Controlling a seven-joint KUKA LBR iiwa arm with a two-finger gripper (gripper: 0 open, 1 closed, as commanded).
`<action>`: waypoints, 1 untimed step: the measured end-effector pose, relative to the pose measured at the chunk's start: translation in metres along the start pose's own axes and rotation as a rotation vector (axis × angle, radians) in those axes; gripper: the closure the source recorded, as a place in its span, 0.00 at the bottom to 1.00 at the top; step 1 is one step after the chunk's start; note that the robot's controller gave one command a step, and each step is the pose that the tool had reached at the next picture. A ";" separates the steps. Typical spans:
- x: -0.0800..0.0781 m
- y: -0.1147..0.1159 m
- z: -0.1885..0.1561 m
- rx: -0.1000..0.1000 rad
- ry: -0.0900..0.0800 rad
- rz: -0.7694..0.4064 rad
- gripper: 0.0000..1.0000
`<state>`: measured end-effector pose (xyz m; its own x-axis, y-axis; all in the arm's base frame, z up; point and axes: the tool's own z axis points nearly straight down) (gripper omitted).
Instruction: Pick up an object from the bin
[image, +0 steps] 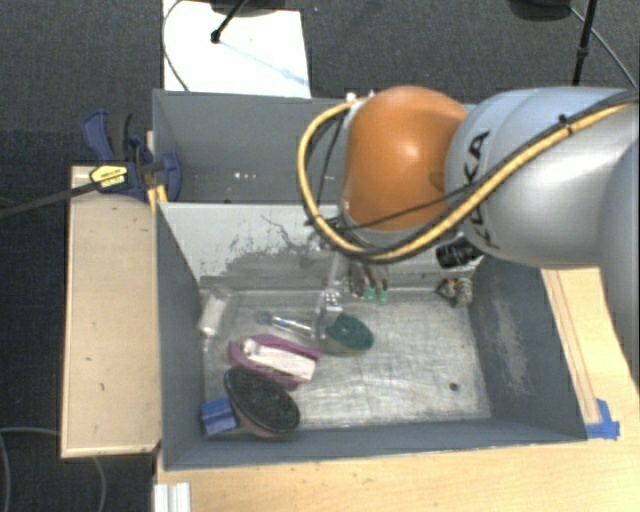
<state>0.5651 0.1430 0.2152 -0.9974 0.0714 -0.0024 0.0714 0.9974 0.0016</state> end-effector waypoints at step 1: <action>0.021 -0.058 0.137 0.003 0.007 0.136 0.00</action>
Offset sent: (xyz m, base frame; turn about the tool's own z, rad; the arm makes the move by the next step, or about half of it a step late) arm -0.0229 -0.0544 -0.1336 0.1369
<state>0.5407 0.0867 0.0778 -0.9785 0.2062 0.0043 0.2062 0.9785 -0.0018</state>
